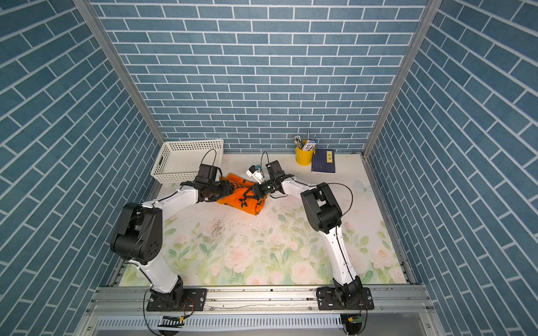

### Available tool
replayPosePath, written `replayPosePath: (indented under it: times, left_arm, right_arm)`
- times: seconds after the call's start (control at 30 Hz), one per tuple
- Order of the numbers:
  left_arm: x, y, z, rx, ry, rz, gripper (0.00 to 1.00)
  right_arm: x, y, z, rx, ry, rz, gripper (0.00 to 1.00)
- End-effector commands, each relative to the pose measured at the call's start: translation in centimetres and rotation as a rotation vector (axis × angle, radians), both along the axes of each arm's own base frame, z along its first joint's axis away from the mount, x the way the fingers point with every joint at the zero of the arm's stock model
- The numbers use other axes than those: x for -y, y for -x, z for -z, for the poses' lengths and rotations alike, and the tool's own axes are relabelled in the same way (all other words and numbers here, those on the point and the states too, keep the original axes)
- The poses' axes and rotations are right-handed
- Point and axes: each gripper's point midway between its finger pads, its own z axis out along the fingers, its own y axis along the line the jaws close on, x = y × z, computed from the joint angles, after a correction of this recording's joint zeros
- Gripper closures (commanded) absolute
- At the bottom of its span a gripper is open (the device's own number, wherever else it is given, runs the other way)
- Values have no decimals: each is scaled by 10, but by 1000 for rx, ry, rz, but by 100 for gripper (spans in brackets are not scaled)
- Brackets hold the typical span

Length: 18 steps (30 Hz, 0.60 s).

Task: Roll up the pillowcase
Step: Roll the pillowcase at the center of the board.

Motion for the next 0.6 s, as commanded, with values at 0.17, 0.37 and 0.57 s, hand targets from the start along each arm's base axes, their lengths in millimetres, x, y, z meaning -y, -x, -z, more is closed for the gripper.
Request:
replayPosePath:
  times: [0.17,0.37,0.57]
  left_arm:
    - [-3,0,38,-88,-41,-39,41]
    - [-2,-3,36,-80,-37,-37,41]
    - [-1,-4,32,-72,-36,-29,41]
  right_arm:
    - [29,-27,-7,219,203,203,1]
    - [43,-17,-60,807,437,262,0]
    - [30,27,-42,1089,551,112,0]
